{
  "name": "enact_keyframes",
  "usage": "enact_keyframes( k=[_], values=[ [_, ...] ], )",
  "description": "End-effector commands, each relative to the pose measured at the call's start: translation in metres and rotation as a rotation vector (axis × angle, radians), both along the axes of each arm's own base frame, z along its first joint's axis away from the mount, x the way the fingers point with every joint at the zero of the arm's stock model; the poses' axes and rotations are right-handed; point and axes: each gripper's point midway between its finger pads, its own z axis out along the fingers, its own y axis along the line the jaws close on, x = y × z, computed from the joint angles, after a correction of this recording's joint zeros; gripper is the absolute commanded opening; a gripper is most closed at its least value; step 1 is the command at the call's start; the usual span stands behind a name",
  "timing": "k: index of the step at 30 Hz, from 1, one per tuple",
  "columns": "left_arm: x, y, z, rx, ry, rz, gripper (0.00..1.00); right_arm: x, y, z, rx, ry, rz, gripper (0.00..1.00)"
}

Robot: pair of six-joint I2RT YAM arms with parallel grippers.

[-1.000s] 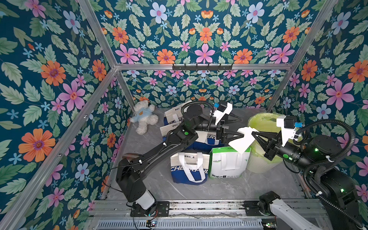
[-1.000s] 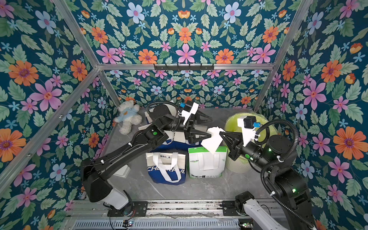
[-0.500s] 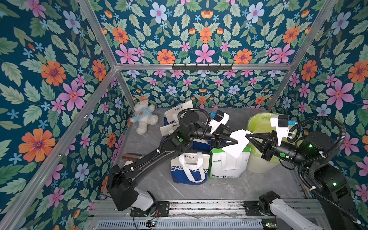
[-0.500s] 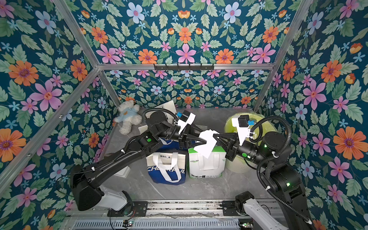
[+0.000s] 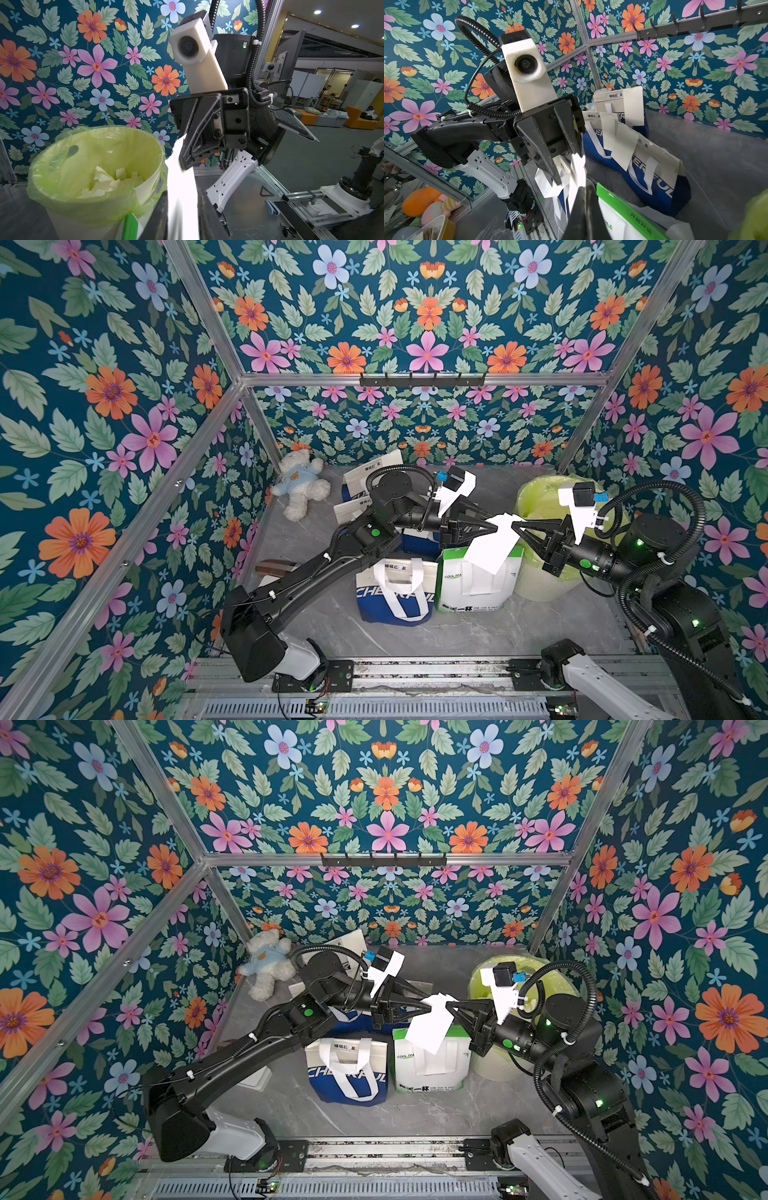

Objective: Shred takeout receipts and throw away
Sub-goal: Shred the takeout receipt.

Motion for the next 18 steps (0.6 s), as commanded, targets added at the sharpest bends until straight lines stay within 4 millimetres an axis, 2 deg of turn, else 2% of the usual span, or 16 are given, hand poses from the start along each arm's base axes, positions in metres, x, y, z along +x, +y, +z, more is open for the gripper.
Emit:
enact_keyframes(
  k=[1,3,6,7,9,11,15,18],
  values=[
    [0.001,-0.001,0.005,-0.014,-0.001,-0.006,0.11,0.003,-0.002,0.002,-0.010,-0.025,-0.020,0.00],
    [0.002,-0.002,0.005,-0.013,0.002,-0.002,0.02,0.004,-0.003,0.000,-0.016,-0.019,-0.023,0.00],
    [0.003,-0.001,0.007,-0.020,-0.002,0.010,0.00,0.009,-0.008,-0.003,-0.030,-0.018,-0.067,0.00],
    [0.003,-0.001,0.008,-0.022,-0.003,0.015,0.00,0.012,-0.012,-0.005,-0.042,-0.020,-0.097,0.10],
    [0.003,0.000,0.007,-0.024,-0.011,0.023,0.00,0.014,-0.018,-0.008,-0.070,-0.035,-0.133,0.37],
    [0.004,0.001,0.006,-0.014,-0.015,0.037,0.00,0.013,-0.022,-0.010,-0.105,-0.046,-0.147,0.51],
    [0.006,-0.001,-0.003,0.021,-0.008,0.046,0.00,0.005,-0.015,-0.011,-0.163,-0.029,-0.077,0.53],
    [0.007,-0.004,-0.008,0.044,0.005,0.041,0.00,0.001,-0.006,-0.008,-0.173,-0.024,-0.009,0.44]
  ],
)
